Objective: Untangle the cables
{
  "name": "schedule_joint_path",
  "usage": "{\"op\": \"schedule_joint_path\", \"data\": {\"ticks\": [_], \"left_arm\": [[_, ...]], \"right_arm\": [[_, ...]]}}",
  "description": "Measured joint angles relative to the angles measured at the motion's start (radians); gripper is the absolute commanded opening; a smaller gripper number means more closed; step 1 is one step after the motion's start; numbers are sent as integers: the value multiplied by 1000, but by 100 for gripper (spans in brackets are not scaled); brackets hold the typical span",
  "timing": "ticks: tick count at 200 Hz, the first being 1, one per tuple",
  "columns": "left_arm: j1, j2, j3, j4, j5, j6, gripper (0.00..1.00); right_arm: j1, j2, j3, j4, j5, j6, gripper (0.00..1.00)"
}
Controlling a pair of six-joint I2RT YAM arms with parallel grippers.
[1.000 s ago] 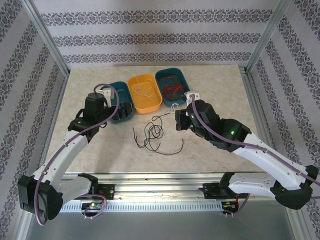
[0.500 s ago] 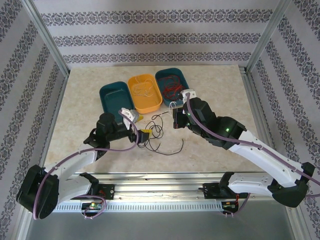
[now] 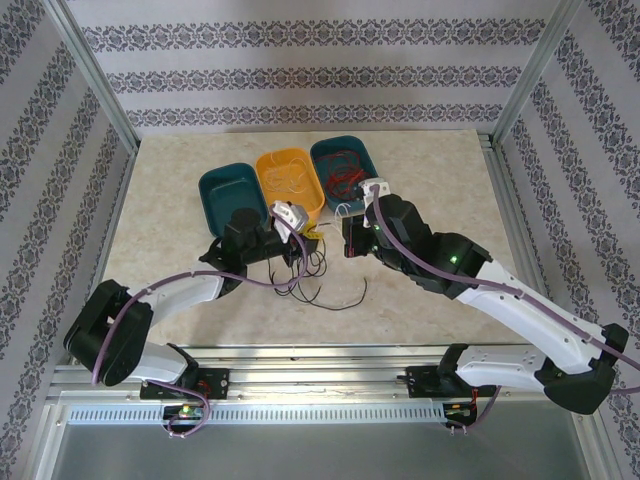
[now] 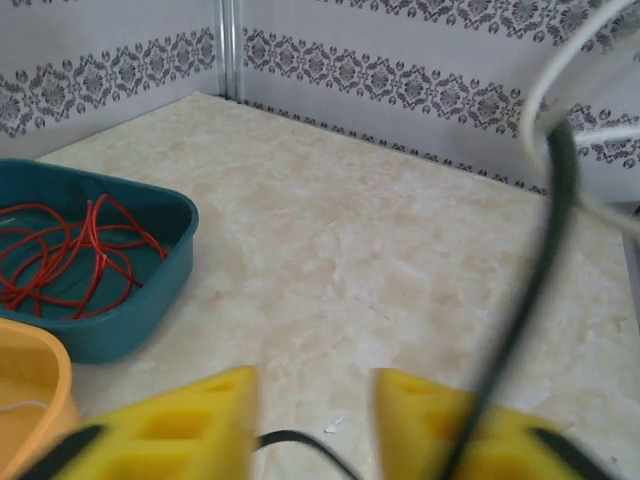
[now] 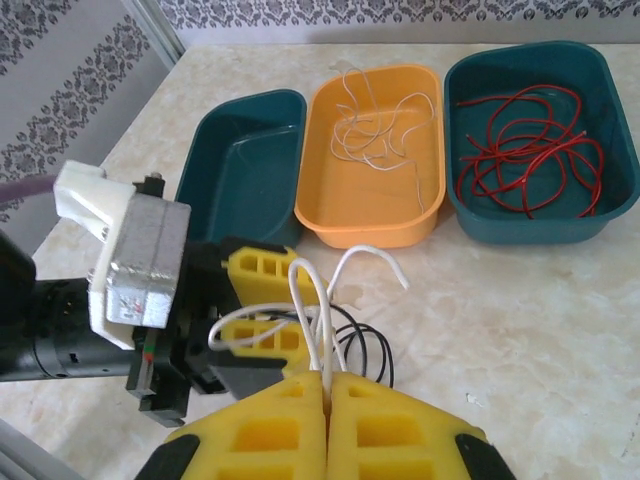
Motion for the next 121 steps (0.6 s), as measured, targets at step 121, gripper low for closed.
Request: {"op": "schedule_joint_path", "data": {"ticks": [121], "left_arm": [[0, -315, -225, -103, -243, -133, 1]], "right_arm": [[-238, 95, 118, -31, -25, -42, 0]]}}
